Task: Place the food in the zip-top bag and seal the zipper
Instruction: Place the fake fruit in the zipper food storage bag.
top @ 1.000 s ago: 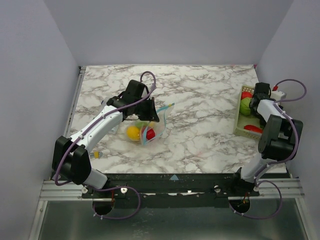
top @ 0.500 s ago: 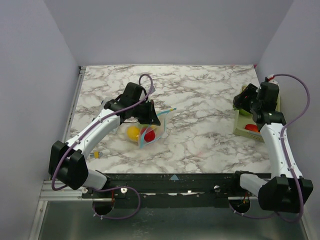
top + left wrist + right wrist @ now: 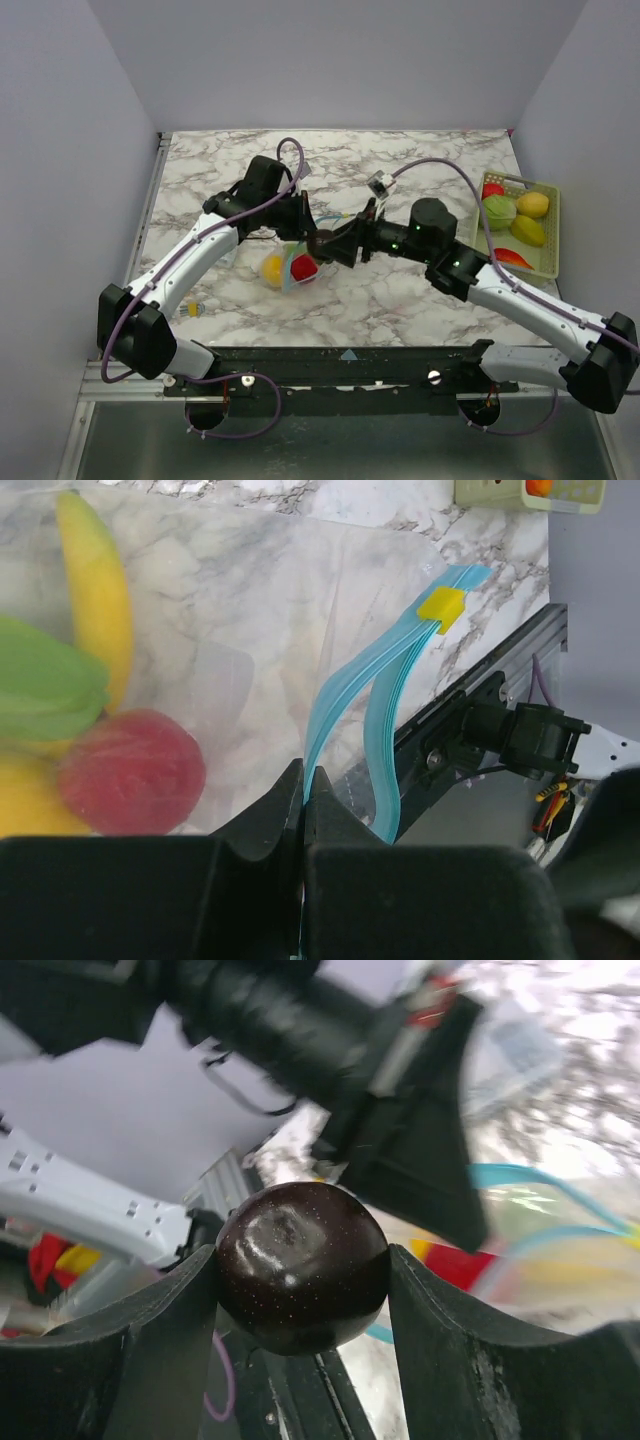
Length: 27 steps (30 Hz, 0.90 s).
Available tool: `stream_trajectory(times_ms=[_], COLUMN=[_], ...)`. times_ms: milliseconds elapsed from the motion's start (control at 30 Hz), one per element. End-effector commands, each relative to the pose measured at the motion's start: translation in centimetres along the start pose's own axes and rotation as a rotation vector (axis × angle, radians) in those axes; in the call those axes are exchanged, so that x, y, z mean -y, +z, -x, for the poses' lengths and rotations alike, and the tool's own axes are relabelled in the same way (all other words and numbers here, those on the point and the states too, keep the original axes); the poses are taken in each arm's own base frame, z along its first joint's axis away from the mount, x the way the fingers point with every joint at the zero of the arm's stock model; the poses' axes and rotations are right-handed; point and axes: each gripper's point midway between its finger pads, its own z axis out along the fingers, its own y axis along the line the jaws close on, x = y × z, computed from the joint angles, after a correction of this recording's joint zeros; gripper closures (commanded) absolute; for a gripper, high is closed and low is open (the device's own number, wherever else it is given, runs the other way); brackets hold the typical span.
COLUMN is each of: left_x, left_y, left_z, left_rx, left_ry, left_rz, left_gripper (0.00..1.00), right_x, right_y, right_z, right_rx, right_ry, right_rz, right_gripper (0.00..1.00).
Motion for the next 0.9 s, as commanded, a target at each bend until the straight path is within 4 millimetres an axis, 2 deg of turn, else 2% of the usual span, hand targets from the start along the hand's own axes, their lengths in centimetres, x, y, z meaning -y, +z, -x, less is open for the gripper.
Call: stream_trajectory(times_ms=[0,67,167,300,400,500,633,700,867], left_x=[1.6,1.9,2.3,2.8,3.0,2.9,3.2,3.5,4.1], left_y=[-1.1,-1.3,-1.7,-2.2,-2.7,-3.0,-3.1,-3.1,-3.3], left_z=[1.0,1.1,1.1,1.2,1.3,1.2,1.3,1.3,1.4], left_rx=[0.016,0.016,0.014,0.023,0.029,0.031,0.036,0.034,0.034], left_ry=[0.025,0.027,0.022,0.018,0.021,0.021,0.012,0.007,0.003], left_rz=[-0.030,-0.038,-0.054,-0.068,-0.068,-0.063,-0.078,-0.092,-0.117], left_gripper=[1.00,1.00,1.00,1.00,1.00,1.00,1.00,1.00,1.00], right_x=[-3.7,-4.5,-4.4,-1.4,-0.9,-1.3,-4.5,-5.6,-4.5], right_y=[2.8,3.6,4.3,4.0,3.1,2.3,1.2,1.4,3.5], right_z=[-1.6,-3.0,-4.4,-5.0,-4.5,-2.7,-0.8,-0.5,-2.2], right_rx=[0.048,0.046,0.086,0.156,0.211,0.255,0.339,0.345,0.287], right_ry=[-0.140,-0.180,-0.267,-0.276,-0.238,-0.153,-0.042,-0.032,-0.114], right_rz=[0.098,0.093,0.008,-0.141,-0.165,-0.197,-0.057,-0.002,-0.026], right_gripper=[0.89,0.89,0.90,0.90,0.90,0.90,0.90,0.90,0.90])
